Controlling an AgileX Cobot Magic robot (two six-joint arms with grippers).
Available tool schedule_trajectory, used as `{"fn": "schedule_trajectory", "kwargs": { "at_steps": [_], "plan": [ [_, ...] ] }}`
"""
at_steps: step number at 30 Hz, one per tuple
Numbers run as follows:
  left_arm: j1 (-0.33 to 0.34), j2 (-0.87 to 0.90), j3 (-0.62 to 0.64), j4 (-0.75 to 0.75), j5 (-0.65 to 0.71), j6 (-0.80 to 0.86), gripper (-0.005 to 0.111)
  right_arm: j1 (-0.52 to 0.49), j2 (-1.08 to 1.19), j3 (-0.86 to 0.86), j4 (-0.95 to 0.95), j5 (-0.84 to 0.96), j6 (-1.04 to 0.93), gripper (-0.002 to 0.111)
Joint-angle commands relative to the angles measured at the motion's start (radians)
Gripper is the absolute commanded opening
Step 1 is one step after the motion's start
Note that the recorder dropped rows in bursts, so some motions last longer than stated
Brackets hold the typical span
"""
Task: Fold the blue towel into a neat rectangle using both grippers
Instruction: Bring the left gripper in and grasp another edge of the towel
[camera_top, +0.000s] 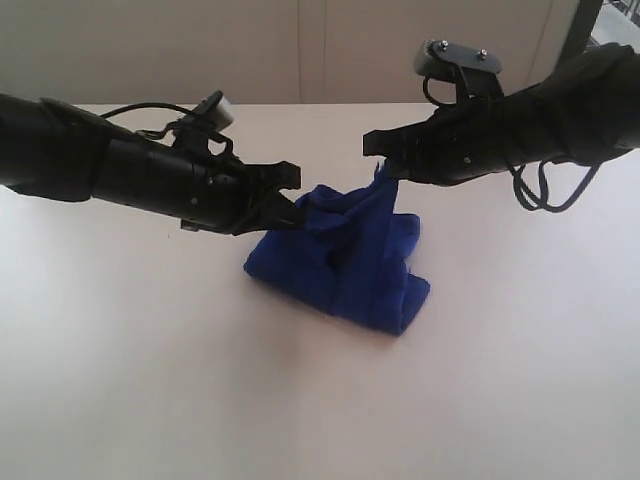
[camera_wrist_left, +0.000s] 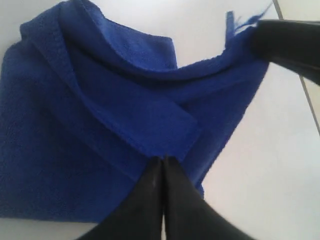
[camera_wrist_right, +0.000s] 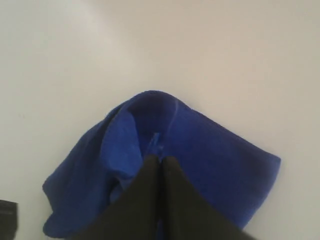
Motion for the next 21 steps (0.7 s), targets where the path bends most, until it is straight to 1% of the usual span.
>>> {"fn": "schedule_trajectory", "kwargs": {
  "at_steps": [1,5,8,13,15,18,21],
  "plan": [
    [-0.010,0.025,-0.014,-0.053,0.008,0.005,0.000,-0.008,-0.030,0.001,0.002,0.003,-0.001,0.000],
    [-0.010,0.025,-0.014,-0.053,-0.003,0.010,0.001,-0.008,-0.031,0.001,-0.002,0.000,-0.001,0.000],
    [-0.010,0.025,-0.014,-0.053,0.008,0.010,0.012,-0.008,-0.031,0.001,-0.002,0.000,-0.001,0.000],
    [-0.010,0.028,-0.014,-0.096,-0.002,0.010,0.042,-0.008,-0.031,0.001,-0.002,0.002,-0.001,0.000],
    [-0.010,0.038,-0.014,-0.158,0.002,-0.002,0.051,-0.008,-0.031,0.001,-0.002,0.002,-0.001,0.000],
    [-0.010,0.065,-0.014,-0.269,0.022,-0.002,0.058,-0.008,-0.031,0.001,-0.002,0.002,-0.001,0.000],
    [-0.010,0.095,-0.014,-0.344,0.079,-0.002,0.060,-0.008,-0.031,0.001,-0.002,0.002,-0.001,0.000]
  ]
}}
